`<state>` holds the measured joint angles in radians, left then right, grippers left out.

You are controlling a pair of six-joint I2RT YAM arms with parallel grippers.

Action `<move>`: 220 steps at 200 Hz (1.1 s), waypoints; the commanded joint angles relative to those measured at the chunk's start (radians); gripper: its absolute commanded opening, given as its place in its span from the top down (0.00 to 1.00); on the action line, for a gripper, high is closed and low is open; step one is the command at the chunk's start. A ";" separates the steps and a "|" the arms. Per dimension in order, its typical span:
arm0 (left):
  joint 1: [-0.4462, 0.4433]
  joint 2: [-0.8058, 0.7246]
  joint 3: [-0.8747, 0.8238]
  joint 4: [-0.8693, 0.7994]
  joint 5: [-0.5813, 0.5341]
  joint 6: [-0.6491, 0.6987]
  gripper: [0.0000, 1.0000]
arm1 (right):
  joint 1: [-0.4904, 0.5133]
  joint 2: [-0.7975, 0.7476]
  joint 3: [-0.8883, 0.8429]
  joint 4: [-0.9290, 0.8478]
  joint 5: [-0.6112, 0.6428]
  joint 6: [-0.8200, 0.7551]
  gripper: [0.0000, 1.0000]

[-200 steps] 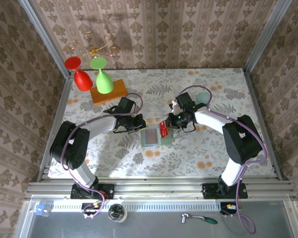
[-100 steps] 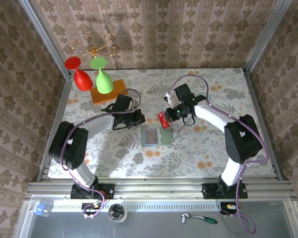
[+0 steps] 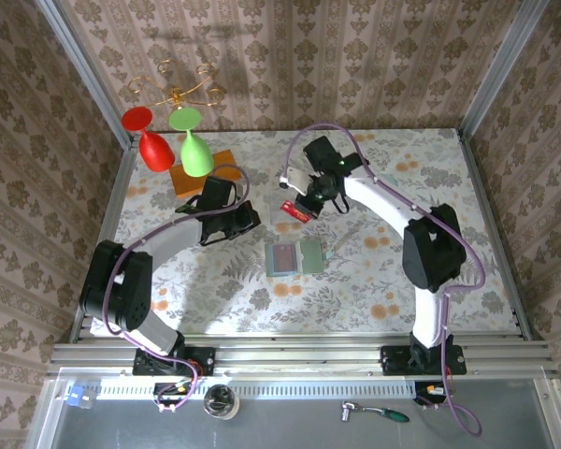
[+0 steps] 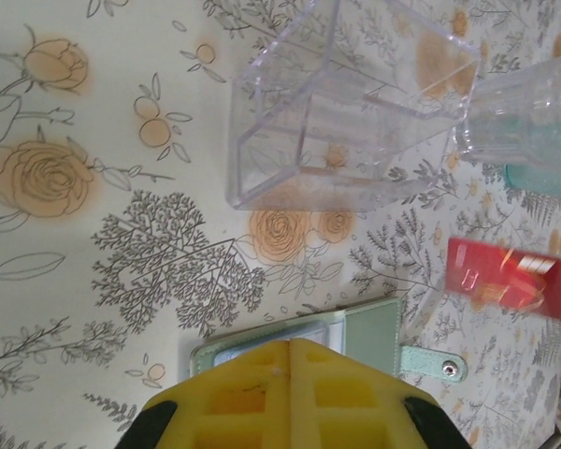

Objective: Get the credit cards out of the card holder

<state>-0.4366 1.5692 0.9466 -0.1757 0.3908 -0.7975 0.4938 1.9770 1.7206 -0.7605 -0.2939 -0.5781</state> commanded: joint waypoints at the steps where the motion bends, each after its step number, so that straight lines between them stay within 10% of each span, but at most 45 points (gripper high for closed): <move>1: 0.007 -0.026 -0.002 -0.042 -0.029 -0.020 0.96 | -0.001 0.072 0.124 -0.137 0.027 -0.142 1.00; 136: 0.034 0.084 0.118 -0.097 0.016 -0.001 0.97 | -0.004 0.470 0.749 -0.479 0.000 -0.324 1.00; 220: 0.065 0.070 0.105 -0.104 0.030 0.005 0.97 | -0.004 0.548 0.800 -0.567 0.008 -0.402 1.00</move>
<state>-0.3832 1.6432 1.0393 -0.2565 0.4038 -0.8078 0.4934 2.4893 2.4760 -1.2476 -0.2874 -0.9352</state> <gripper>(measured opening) 0.063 0.065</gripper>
